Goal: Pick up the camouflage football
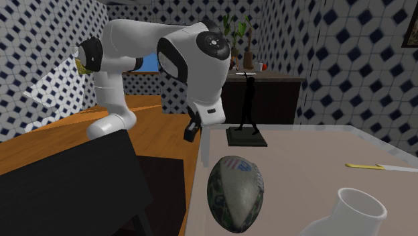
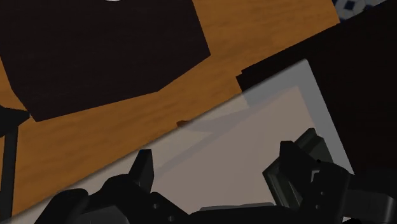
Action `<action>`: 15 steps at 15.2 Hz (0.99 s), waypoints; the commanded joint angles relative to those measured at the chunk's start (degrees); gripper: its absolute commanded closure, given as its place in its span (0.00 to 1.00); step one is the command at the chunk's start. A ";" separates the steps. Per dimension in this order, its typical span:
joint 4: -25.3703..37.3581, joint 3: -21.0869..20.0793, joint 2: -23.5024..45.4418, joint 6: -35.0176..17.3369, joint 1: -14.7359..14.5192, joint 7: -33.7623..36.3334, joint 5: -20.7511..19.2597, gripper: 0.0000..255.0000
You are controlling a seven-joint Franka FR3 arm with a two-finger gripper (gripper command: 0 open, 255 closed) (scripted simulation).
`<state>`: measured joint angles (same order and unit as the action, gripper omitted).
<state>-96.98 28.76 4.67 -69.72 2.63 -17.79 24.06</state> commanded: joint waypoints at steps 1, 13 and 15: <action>5.17 1.39 8.22 4.81 2.57 -3.37 5.09 0.00; 7.02 0.82 17.53 5.33 5.88 -7.87 9.22 0.00; 7.04 0.82 17.53 5.35 5.90 -7.89 9.21 1.00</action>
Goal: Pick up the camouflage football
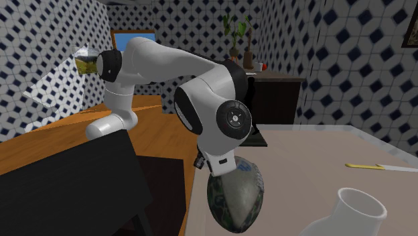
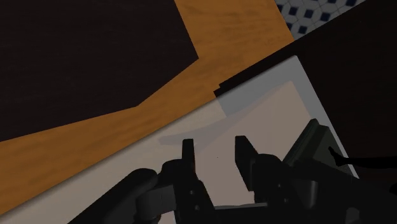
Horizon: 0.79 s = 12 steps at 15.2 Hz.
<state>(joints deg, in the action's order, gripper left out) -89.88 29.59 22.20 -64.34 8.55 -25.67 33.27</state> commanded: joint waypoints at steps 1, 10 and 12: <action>-0.06 0.00 0.00 -0.02 -0.01 -0.01 -0.01 1.00; 0.99 0.03 -0.33 1.16 0.10 0.66 0.09 1.00; 2.12 0.07 -0.61 2.38 0.25 1.32 0.21 1.00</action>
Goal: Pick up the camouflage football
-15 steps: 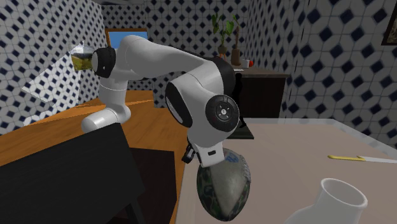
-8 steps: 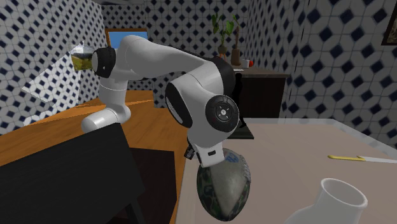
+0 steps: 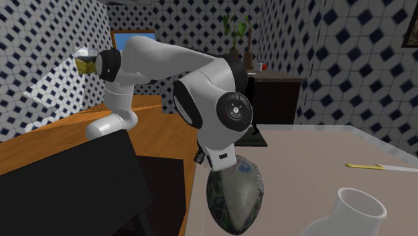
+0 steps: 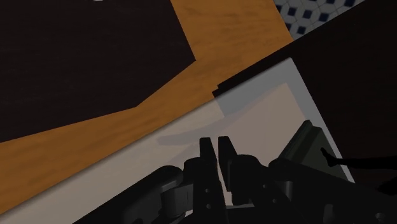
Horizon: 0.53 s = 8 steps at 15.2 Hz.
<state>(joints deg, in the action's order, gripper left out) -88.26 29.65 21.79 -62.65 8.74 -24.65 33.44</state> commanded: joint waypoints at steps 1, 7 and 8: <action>1.09 0.02 -0.33 1.30 0.14 0.64 0.12 1.00; 5.00 0.08 -0.77 5.15 0.77 2.69 0.80 1.00; 5.71 0.09 -0.80 5.81 0.90 3.04 0.96 1.00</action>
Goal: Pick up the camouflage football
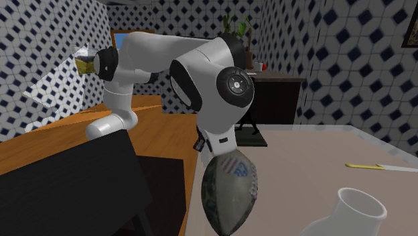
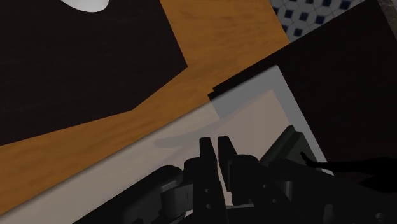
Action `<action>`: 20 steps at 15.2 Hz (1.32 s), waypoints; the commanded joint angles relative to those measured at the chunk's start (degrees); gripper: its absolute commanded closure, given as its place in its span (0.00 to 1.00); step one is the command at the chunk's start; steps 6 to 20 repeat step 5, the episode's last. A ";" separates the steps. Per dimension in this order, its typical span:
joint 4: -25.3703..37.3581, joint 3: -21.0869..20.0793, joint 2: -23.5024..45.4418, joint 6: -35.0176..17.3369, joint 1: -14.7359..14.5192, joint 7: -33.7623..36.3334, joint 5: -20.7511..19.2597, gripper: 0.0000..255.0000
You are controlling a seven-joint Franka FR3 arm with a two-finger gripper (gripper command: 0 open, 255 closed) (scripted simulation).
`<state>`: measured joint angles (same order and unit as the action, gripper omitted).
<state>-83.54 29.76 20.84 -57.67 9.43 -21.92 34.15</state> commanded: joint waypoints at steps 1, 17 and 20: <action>1.73 -0.02 0.15 1.51 0.34 0.67 0.41 1.00; 3.38 -0.03 0.18 2.97 0.66 1.45 0.81 1.00; 3.38 -0.03 0.18 2.97 0.66 1.45 0.81 1.00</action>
